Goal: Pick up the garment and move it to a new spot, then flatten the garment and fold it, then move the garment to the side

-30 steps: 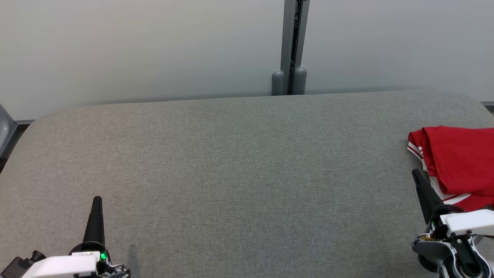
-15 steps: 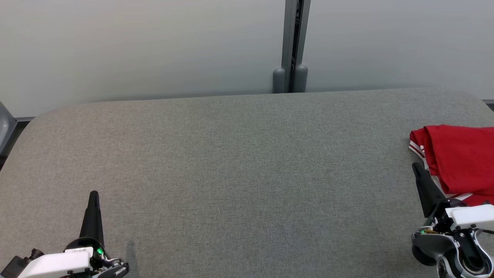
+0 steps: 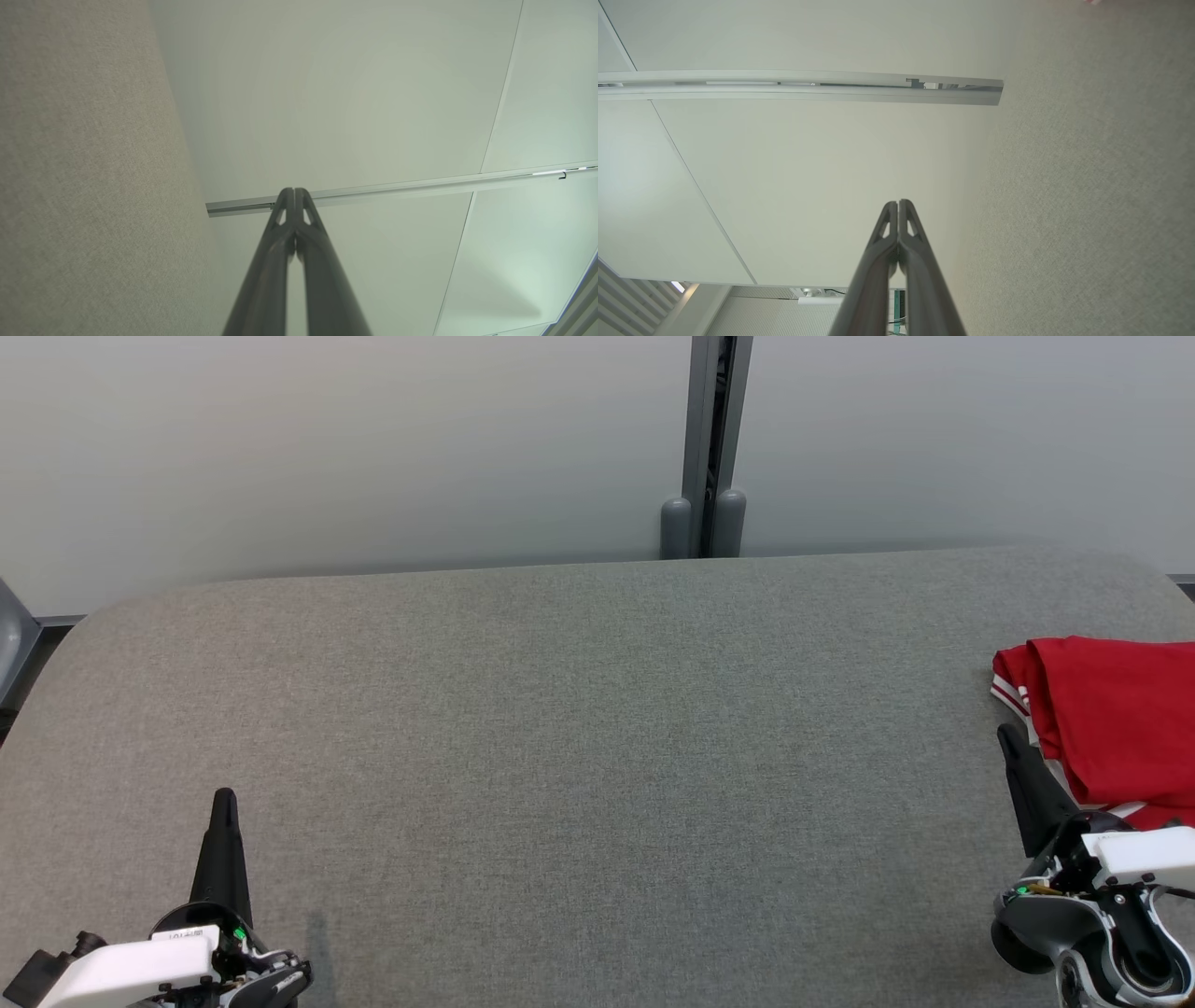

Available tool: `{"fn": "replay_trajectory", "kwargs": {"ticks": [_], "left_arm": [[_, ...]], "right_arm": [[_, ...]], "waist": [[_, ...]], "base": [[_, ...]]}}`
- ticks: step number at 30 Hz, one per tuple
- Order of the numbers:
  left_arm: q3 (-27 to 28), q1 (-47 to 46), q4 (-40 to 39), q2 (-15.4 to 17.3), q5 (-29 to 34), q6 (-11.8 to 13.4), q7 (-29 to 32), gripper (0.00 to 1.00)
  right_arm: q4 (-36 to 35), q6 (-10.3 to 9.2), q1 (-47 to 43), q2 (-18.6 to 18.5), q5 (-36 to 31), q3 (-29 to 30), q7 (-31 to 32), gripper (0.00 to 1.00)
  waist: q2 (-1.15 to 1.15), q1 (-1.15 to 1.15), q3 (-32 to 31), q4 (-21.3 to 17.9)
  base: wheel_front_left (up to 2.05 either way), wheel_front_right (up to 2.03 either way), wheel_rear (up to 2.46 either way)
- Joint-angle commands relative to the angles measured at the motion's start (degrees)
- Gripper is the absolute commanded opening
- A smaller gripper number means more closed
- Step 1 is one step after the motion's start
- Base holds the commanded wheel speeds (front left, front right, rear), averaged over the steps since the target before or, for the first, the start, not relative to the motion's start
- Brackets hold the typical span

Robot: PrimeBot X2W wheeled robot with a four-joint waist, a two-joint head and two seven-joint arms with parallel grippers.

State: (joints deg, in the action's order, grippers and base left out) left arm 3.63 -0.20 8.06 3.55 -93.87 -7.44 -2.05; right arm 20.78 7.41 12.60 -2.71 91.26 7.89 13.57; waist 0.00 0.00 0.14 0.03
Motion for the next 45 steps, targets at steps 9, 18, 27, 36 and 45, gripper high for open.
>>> {"fn": "replay_trajectory", "kwargs": {"ticks": [9, 18, 27, 36, 45], "left_arm": [[0.31, -0.47, 0.01, 0.21, -0.16, -0.27, 0.14, 0.00], [0.35, -0.48, 0.02, 0.18, -0.08, -0.27, 0.22, 0.00], [0.41, -0.49, 0.03, 0.15, 0.00, -0.28, 0.24, 0.00], [0.46, -0.49, 0.03, 0.12, 0.05, -0.28, 0.19, 0.00], [0.51, -0.50, 0.04, 0.09, 0.09, -0.28, 0.25, 0.00]], "right_arm": [[-0.10, 0.14, 0.47, -0.28, 0.26, 0.09, 0.08, 0.00], [-0.10, 0.14, 0.47, -0.28, 0.26, 0.07, 0.07, 0.00], [-0.10, 0.14, 0.47, -0.28, 0.27, 0.07, 0.06, 0.00], [-0.10, 0.14, 0.46, -0.28, 0.28, 0.06, 0.06, 0.00], [-0.10, 0.14, 0.46, -0.28, 0.28, 0.06, 0.05, 0.00]], "waist": [[0.00, 0.00, 0.00, 0.00], [0.00, 0.00, 0.00, 0.00], [0.00, 0.00, 0.00, 0.00], [0.00, 0.00, 0.00, 0.00], [0.00, 0.00, 0.00, 0.00]], "base": [[0.00, 0.00, 0.00], [0.00, 0.00, 0.00], [0.00, 0.00, 0.00], [0.00, 0.00, 0.00], [0.00, 0.00, 0.00]]}}
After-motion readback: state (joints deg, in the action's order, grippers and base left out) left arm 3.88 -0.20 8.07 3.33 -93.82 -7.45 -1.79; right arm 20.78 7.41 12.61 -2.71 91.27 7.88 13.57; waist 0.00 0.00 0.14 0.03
